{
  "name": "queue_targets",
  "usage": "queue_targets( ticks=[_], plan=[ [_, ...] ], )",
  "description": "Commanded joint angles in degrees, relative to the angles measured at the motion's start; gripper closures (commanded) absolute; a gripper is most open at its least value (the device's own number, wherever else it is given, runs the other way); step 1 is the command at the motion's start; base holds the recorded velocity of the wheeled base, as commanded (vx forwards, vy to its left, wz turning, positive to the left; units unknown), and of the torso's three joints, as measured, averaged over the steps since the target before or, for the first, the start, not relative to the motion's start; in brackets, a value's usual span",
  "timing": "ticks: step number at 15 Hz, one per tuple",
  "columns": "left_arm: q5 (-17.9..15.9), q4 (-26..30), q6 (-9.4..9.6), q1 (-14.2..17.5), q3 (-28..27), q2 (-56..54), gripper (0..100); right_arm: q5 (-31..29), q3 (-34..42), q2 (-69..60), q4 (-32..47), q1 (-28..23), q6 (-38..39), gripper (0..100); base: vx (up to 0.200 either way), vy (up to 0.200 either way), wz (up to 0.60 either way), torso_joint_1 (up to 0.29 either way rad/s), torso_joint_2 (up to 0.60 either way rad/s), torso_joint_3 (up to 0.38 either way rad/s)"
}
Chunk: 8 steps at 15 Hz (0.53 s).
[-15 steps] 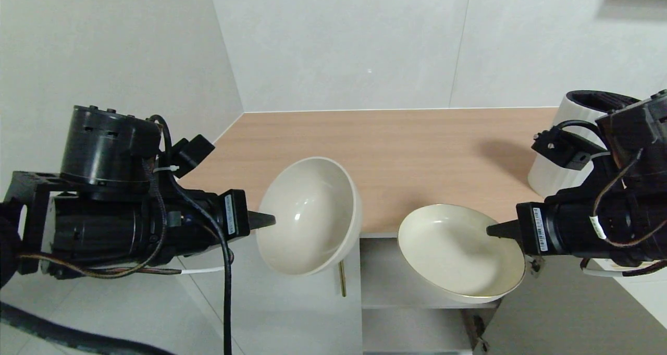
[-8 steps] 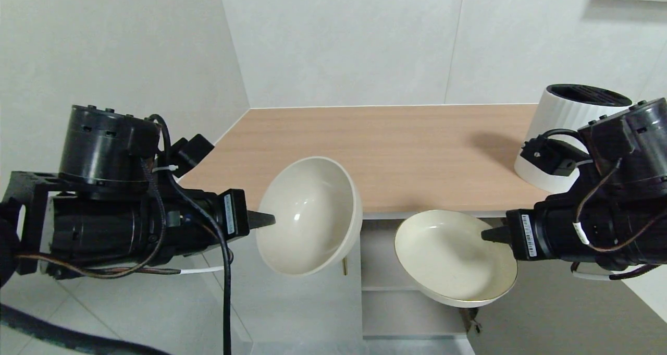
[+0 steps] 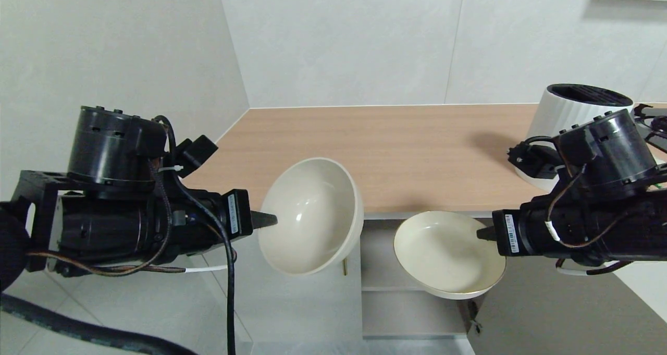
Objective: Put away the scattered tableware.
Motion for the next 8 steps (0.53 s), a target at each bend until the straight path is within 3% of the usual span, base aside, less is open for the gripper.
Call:
queue_targets(
  ticks=[1, 8],
  plan=[
    [0.0, 0.0, 0.02, 0.0, 0.0, 0.3, 100, 0.0, 0.1, 1.1, -0.1, -0.1, 0.0, 100, 0.000, 0.000, 0.00, 0.000, 0.00, 0.000],
    [-0.1, 0.0, -0.07, 0.0, 0.0, 0.8, 100, -0.7, 0.0, 2.1, -0.4, -0.4, 0.0, 100, 0.000, 0.000, 0.00, -0.163, 0.40, 0.232]
  ],
)
